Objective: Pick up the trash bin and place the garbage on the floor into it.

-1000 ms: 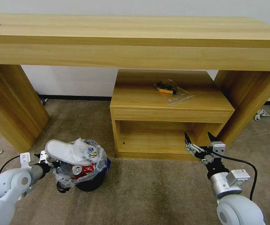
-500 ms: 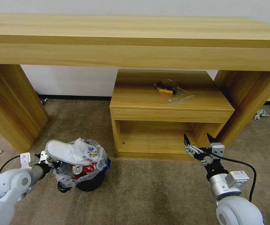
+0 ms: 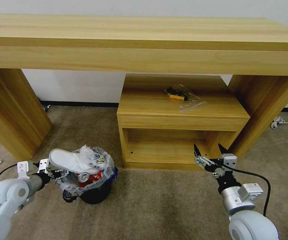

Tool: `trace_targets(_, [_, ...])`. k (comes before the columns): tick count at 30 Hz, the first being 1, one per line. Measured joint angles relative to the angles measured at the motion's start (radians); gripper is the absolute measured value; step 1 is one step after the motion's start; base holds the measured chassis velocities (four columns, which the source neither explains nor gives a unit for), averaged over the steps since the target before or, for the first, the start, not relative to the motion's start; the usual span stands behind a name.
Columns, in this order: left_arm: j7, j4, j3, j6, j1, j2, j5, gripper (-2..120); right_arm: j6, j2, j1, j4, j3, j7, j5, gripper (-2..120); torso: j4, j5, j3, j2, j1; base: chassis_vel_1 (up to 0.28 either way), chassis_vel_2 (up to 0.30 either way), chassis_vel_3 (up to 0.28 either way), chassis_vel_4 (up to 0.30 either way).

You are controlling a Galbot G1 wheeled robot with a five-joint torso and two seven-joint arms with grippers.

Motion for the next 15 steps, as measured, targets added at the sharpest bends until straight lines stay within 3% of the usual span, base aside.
trace_targets(6, [0.016, -0.039, -0.039, 0.0, 0.044, 0.017, -0.005, 100, -0.007, -0.01, 0.017, -0.005, -0.006, 0.001, 0.016, 100, 0.0001, 0.0, 0.0, 0.0, 0.0, 0.0, 0.0, 0.0, 0.0])
trace_targets(15, [0.093, -0.086, -0.1, -0.001, 0.102, 0.029, -0.003, 100, -0.009, -0.013, 0.021, -0.012, -0.01, 0.002, 0.018, 100, 0.0, 0.0, 0.0, 0.0, 0.0, 0.0, 0.0, 0.0, 0.0])
